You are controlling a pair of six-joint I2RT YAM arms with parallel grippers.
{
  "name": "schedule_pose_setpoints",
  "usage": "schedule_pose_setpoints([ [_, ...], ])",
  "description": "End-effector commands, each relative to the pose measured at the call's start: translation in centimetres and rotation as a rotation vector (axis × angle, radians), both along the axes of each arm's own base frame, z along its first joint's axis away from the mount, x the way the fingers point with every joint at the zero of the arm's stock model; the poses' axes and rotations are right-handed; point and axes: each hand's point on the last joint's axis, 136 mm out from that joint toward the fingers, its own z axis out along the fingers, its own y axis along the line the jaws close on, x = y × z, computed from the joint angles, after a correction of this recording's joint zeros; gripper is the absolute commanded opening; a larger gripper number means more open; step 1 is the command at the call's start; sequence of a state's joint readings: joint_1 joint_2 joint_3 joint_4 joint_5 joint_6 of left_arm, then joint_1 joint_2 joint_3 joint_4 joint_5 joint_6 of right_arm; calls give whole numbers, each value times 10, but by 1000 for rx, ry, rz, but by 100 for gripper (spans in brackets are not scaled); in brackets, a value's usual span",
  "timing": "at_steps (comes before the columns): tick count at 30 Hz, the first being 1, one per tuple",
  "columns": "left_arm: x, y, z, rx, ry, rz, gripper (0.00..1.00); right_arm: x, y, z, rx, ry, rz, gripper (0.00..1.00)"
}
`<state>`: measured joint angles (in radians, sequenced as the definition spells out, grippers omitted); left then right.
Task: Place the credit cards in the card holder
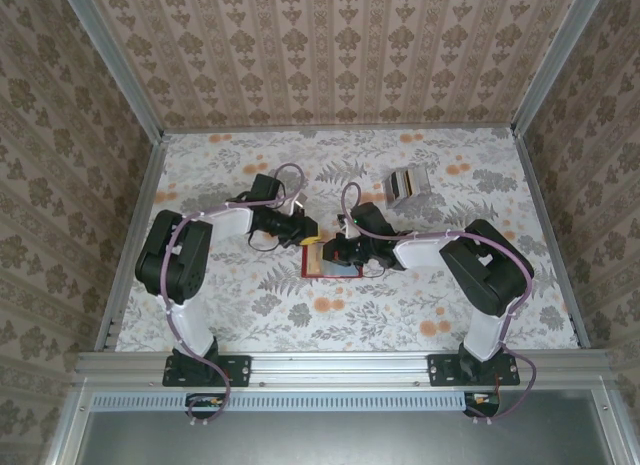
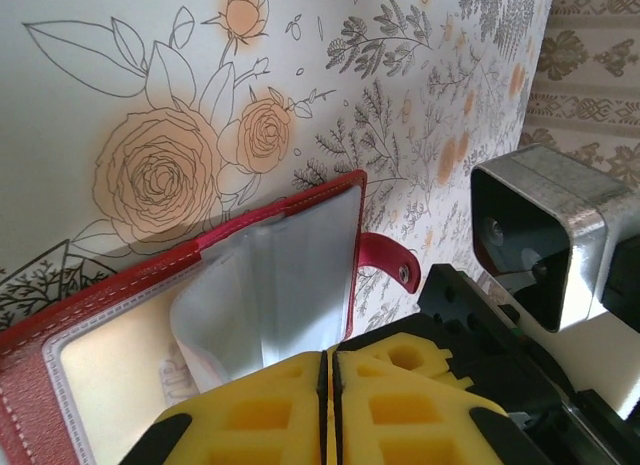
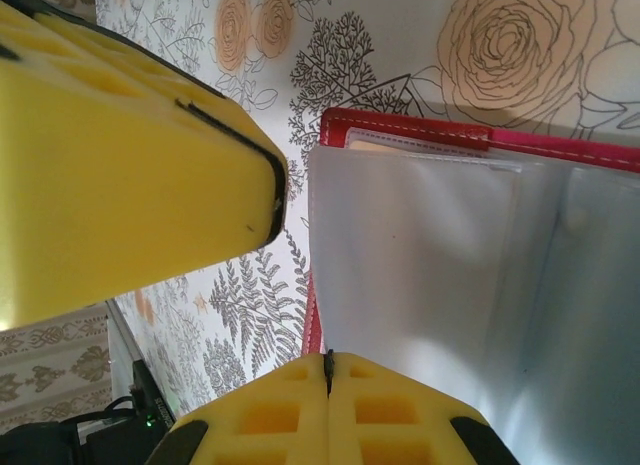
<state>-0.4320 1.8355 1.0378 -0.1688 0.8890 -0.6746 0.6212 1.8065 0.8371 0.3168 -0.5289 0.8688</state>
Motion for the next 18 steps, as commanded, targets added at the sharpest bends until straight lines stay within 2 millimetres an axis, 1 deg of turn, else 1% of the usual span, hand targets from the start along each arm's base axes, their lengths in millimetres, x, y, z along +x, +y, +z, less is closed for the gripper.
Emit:
schedule_pose_setpoints([
  [1, -3, 0, -2, 1, 0, 10, 16, -2, -3, -6, 22, 17, -11, 4],
  [3, -4, 1, -1, 6, -7, 12, 25, -2, -5, -7, 22, 16, -19, 4],
  [4, -5, 2, -2, 14, -5, 14, 26, -2, -5, -6, 23, 14, -22, 4],
  [8, -8, 5, -6, 25, 8, 20, 27, -1, -6, -7, 22, 11, -30, 4],
  [12, -10, 7, -13, 37, 30, 27, 27, -1, -8, -9, 18, 16, -42, 8],
  [18, -9, 10, -19, 56, 38, 29, 26, 0, -8, -9, 15, 14, -47, 10],
])
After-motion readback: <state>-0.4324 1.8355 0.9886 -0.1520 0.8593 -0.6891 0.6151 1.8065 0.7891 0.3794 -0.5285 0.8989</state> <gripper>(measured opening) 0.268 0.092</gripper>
